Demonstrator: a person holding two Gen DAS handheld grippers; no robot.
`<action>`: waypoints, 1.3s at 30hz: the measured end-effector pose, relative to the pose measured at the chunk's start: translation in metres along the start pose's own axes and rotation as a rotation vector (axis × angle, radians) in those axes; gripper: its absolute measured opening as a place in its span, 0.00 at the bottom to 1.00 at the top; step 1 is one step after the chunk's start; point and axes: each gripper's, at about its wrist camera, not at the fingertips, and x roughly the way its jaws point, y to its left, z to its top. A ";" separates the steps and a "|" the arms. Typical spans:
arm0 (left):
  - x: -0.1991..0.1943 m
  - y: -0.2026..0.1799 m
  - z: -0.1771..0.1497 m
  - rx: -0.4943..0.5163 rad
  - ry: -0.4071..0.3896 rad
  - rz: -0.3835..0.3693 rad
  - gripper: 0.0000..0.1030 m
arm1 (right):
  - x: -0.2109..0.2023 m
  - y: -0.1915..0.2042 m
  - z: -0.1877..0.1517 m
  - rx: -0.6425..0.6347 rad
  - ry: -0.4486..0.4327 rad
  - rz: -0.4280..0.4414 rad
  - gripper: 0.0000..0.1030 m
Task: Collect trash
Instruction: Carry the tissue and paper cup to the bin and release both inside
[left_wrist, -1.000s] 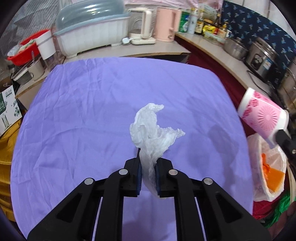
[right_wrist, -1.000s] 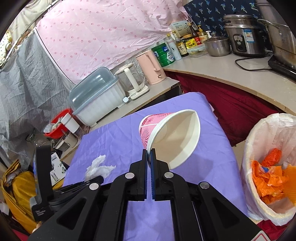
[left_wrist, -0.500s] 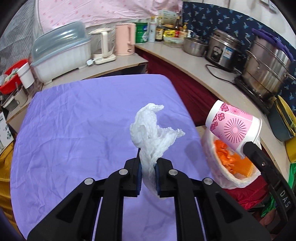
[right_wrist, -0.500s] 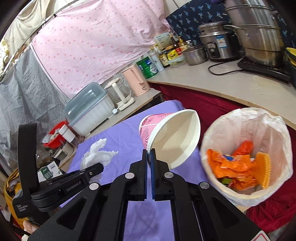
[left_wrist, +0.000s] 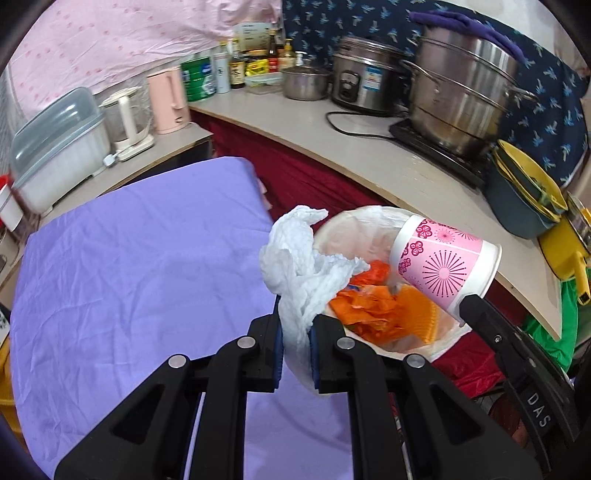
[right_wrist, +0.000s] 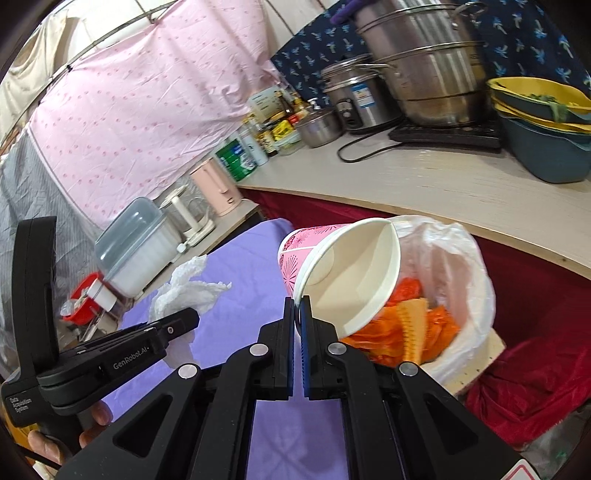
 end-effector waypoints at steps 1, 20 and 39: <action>0.003 -0.007 0.001 0.010 0.005 -0.009 0.11 | -0.002 -0.008 0.000 0.007 -0.003 -0.013 0.04; 0.074 -0.076 0.014 0.136 0.098 -0.116 0.11 | 0.024 -0.063 0.004 0.053 0.038 -0.130 0.04; 0.089 -0.034 0.026 0.034 0.048 -0.144 0.59 | 0.040 -0.054 0.009 0.042 0.028 -0.170 0.35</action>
